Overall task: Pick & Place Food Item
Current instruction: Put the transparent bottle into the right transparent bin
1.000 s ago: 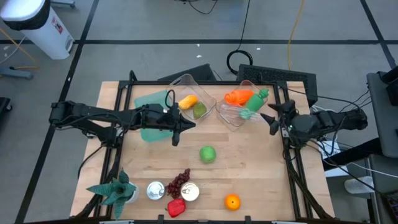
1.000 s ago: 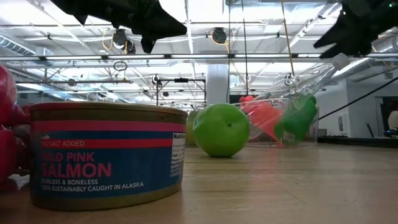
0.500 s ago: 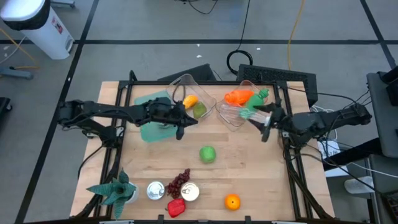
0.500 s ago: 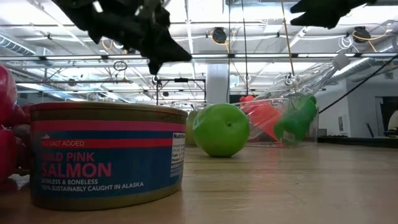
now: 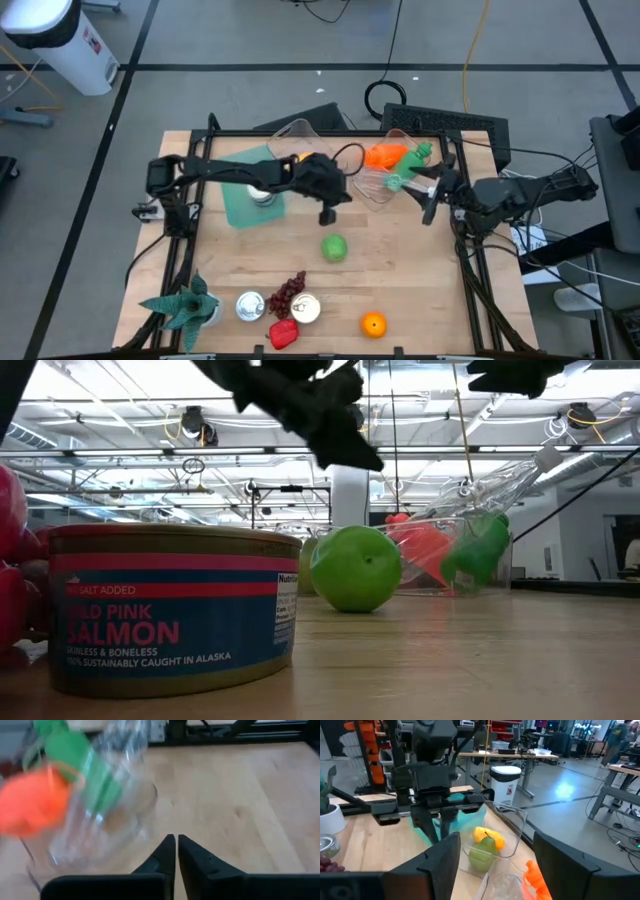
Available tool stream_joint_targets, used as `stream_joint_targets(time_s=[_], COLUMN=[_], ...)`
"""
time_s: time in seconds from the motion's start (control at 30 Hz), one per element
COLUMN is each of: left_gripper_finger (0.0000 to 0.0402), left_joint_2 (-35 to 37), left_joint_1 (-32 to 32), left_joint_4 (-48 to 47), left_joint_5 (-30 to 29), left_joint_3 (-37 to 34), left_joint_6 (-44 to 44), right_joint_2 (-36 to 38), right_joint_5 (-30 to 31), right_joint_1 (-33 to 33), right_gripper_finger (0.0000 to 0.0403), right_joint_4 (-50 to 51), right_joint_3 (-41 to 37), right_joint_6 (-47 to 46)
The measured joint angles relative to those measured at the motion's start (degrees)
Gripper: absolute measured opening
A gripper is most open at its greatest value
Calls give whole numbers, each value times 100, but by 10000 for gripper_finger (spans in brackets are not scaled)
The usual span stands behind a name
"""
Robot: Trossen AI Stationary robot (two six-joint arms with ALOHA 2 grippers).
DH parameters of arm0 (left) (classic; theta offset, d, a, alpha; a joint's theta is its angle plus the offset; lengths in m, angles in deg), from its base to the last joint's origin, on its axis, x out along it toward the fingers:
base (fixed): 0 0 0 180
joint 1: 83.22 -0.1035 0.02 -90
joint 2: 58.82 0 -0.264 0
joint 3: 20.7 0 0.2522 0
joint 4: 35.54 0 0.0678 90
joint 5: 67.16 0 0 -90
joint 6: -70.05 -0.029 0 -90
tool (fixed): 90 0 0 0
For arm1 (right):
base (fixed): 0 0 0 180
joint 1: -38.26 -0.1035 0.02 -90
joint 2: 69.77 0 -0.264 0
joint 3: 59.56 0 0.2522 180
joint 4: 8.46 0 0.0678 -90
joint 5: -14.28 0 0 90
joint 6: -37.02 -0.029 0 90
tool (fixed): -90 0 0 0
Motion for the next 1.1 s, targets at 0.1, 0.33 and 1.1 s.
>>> stream_joint_targets(time_s=[0.1, 0.33, 1.1], left_gripper_finger=[59, 187, 312], left_joint_2=[-200, -559, -639], left_joint_1=[116, 582, 543], left_joint_4=[-40, -380, -1000], left_joint_5=[-253, -1133, -1653], left_joint_3=[492, 1726, 1917], left_joint_6=[-343, -1686, -1120], right_joint_2=[153, 618, -798], right_joint_5=[123, 645, -4510], right_joint_1=[0, 0, 0], right_gripper_finger=[239, 236, 2], right_joint_4=[233, 1310, 5742], right_joint_3=[0, 0, 1991], right_joint_6=[-199, -951, -3892])
